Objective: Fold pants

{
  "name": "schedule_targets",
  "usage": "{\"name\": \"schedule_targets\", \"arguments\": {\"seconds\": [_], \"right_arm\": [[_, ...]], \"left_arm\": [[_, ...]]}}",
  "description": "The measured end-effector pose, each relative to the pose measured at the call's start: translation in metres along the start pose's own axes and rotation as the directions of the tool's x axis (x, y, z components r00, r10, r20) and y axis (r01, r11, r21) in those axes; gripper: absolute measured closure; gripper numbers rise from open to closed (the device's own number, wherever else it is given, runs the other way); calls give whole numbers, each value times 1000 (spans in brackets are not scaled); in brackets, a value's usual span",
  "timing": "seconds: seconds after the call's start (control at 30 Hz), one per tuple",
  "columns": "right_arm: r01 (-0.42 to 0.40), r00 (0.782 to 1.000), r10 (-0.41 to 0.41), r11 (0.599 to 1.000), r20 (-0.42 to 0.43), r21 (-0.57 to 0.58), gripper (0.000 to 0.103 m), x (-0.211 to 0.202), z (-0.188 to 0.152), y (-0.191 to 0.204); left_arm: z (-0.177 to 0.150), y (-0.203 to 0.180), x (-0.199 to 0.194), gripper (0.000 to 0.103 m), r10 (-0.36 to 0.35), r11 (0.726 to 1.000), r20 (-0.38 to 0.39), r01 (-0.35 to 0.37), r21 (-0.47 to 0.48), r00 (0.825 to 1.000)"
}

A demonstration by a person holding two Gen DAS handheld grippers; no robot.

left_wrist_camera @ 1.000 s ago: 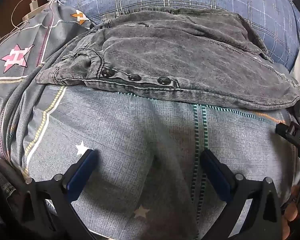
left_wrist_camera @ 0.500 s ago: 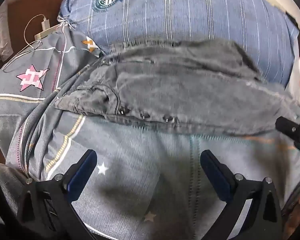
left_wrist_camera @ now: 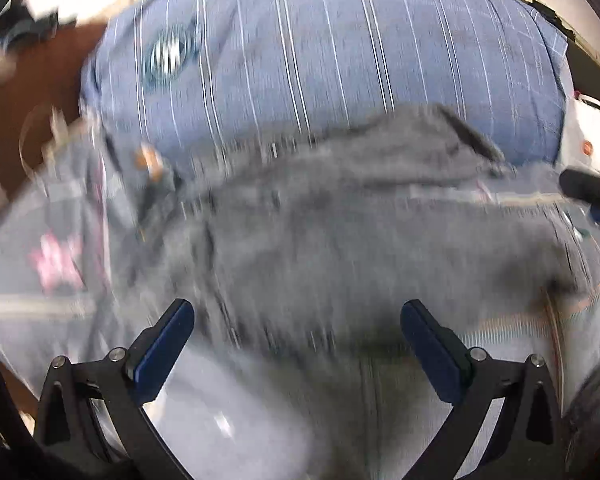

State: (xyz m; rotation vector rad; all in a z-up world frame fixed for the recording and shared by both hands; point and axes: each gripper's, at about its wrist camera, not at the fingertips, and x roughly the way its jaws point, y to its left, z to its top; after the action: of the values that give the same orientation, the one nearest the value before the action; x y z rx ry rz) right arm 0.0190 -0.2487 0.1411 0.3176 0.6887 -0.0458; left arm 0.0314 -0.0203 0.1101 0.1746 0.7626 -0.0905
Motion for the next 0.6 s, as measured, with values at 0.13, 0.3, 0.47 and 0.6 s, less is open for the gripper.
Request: {"name": "schedule_targets", "arguments": {"seconds": [0.13,0.3,0.47,0.6], "right_arm": [[-112,991,109,993,73,38,7,5,57,-3],[-56,988,57,998,142,-14,1,52,50,-9],[24,997,-21,999,-71,38,11,123,18,-31],[-12,995,22,996,-101,92,13,135,15,-30]], "left_arm": [[62,7,0,0,-17,997,87,23,-69,996],[83,-1,42,0,8,999,76,-6,-34,997],[35,9,101,0,27,993,-75,-35,-116,997],[38,17,115,0,-9,989,-133,-10,-146,991]]}}
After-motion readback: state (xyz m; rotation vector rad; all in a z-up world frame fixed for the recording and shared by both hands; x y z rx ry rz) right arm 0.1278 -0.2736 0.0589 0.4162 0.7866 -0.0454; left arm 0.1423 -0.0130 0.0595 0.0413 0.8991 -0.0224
